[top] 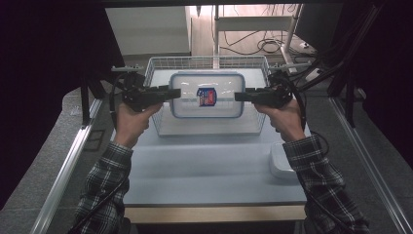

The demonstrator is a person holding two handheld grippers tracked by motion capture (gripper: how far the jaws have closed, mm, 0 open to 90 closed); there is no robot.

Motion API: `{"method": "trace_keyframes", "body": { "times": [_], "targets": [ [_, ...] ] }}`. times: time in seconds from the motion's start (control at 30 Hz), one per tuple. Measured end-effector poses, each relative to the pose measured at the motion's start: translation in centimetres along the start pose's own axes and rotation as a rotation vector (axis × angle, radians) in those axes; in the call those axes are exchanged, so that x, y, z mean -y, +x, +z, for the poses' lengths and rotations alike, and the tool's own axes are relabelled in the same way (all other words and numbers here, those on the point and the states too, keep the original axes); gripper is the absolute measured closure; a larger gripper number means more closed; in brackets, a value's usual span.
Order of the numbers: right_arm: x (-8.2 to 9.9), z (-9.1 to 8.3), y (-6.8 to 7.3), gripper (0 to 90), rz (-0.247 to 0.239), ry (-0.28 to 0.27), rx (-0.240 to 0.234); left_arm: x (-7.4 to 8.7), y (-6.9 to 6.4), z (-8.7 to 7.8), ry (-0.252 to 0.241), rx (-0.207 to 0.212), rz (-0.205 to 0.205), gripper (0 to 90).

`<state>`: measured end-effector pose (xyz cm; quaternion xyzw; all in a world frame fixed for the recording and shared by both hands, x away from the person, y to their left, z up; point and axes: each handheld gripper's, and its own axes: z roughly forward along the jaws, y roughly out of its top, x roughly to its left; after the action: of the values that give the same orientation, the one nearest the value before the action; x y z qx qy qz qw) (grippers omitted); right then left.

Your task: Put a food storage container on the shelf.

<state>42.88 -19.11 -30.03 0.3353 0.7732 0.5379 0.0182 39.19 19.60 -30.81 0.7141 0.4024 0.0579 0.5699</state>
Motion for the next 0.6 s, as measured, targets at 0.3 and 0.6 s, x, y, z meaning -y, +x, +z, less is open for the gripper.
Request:
{"method": "trace_keyframes", "body": {
  "times": [0.3, 0.6],
  "targets": [
    [-2.4, 0.7, -1.4, 52.3, 0.018, -0.013, 0.015, -2.0, 1.4, 0.9, 0.002, 0.000, -0.018, 48.7],
    [-3.3, 1.5, -2.6, 51.6, 0.034, -0.016, 0.032, -2.5, 2.9, 2.0, 0.002, -0.001, -0.047, 48.5]
  ]
}}
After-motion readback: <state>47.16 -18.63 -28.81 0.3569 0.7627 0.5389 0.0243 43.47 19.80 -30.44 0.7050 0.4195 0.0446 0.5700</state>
